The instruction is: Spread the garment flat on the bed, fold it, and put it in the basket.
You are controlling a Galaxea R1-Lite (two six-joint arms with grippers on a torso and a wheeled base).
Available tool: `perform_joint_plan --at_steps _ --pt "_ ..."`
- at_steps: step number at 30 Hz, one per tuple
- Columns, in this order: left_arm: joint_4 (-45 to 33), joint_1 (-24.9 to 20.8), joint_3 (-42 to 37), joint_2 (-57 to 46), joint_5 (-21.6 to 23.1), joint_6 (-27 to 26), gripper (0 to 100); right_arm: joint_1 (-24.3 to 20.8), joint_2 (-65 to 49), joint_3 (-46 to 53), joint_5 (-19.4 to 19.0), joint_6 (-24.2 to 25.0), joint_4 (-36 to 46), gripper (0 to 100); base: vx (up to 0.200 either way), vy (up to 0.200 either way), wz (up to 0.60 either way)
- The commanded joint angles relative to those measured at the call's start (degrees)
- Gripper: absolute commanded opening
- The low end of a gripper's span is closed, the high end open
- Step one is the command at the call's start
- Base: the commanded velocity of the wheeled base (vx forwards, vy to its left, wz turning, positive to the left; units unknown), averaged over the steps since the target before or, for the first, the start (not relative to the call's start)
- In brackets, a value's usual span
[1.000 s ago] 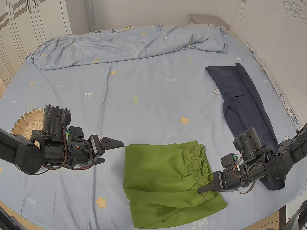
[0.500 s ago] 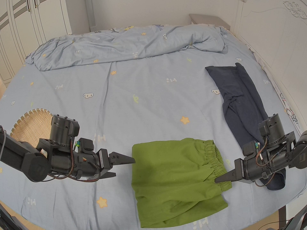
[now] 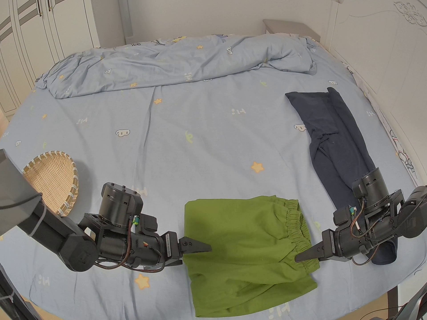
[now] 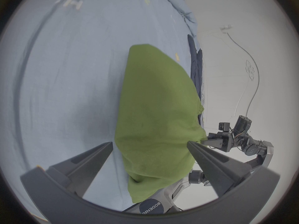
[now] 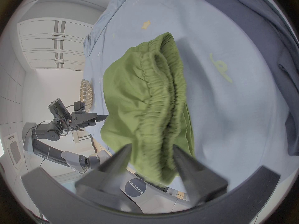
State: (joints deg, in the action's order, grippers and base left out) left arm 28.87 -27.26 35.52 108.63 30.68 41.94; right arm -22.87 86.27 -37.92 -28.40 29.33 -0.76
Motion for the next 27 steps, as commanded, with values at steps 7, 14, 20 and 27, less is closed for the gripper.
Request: perform_joint_plan --at_steps 7,14,20,27 --pt "6.3 -1.4 -0.1 7.6 -0.7 0.0 100 0.1 0.9 0.0 -0.1 -0.1 0.0 100 0.0 0.0 0.0" --pt "10.6 -3.7 0.1 10.3 -0.8 0.5 100 0.1 0.7 0.0 0.0 0.1 0.0 100 0.0 0.0 0.0" --pt "16.3 -6.0 1.8 11.1 -0.8 5.4 100 0.2 -0.1 0.0 0.0 0.2 0.0 100 0.0 0.0 0.0" --pt "16.7 -6.6 2.4 11.3 -0.8 6.8 0 0.4 -0.6 0.0 0.0 0.3 0.0 100 0.0 0.0 0.0"
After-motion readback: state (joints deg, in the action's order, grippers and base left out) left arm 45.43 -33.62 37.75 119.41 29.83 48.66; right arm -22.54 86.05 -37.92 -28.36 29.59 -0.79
